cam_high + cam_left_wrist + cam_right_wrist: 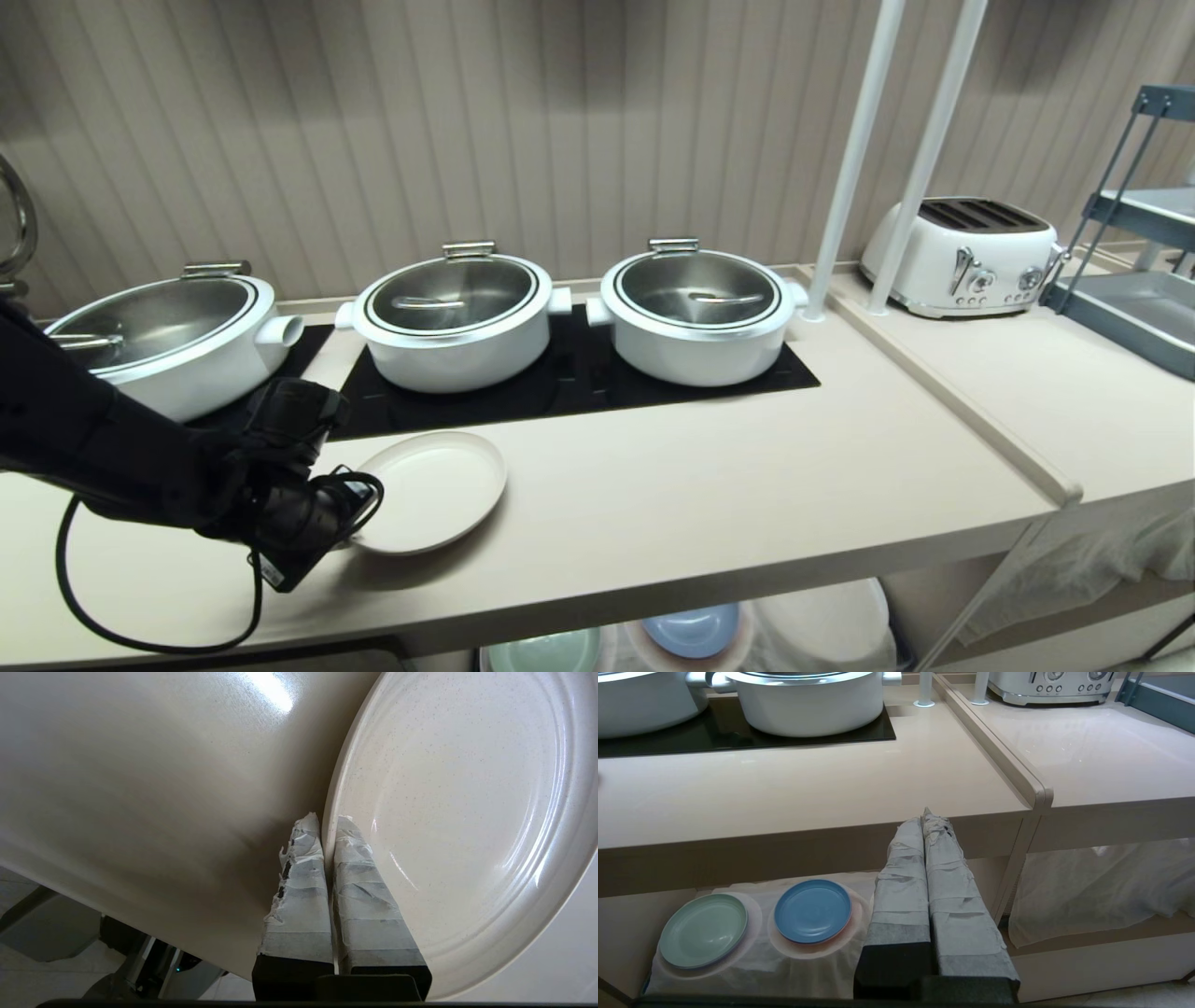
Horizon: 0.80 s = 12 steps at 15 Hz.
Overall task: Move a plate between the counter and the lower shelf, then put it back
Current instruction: Put the plate
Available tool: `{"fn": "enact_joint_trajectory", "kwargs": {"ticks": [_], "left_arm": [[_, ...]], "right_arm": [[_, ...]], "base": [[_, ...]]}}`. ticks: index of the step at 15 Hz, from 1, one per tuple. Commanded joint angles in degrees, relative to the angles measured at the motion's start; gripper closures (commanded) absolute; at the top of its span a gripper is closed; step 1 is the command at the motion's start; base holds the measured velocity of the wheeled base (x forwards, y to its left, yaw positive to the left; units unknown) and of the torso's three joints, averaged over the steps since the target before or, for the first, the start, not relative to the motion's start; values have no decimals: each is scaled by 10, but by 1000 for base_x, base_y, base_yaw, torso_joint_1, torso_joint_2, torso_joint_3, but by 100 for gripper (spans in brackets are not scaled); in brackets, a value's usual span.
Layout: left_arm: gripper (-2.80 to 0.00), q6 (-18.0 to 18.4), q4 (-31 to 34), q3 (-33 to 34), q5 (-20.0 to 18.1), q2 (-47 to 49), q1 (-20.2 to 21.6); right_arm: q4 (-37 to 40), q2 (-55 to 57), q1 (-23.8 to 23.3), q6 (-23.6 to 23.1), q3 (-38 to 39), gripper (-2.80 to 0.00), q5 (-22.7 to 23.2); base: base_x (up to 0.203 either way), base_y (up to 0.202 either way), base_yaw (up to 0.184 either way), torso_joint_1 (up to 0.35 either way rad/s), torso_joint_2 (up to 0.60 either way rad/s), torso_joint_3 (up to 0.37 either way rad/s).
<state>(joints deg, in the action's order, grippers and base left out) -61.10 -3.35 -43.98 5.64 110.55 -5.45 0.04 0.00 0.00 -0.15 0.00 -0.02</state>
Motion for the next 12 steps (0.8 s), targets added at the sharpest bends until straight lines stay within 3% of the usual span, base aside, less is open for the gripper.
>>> {"fn": "enact_joint_trajectory", "kwargs": {"ticks": [1,12], "left_arm": [[0,-3,0,0,1,5,0],[0,-3,1,-12,-6,5,0]], "right_arm": [[0,0,0,0,0,0,0],[0,0,0,0,0,0,0]], "base": [[0,0,0,0,0,0],[0,0,0,0,0,0]]}}
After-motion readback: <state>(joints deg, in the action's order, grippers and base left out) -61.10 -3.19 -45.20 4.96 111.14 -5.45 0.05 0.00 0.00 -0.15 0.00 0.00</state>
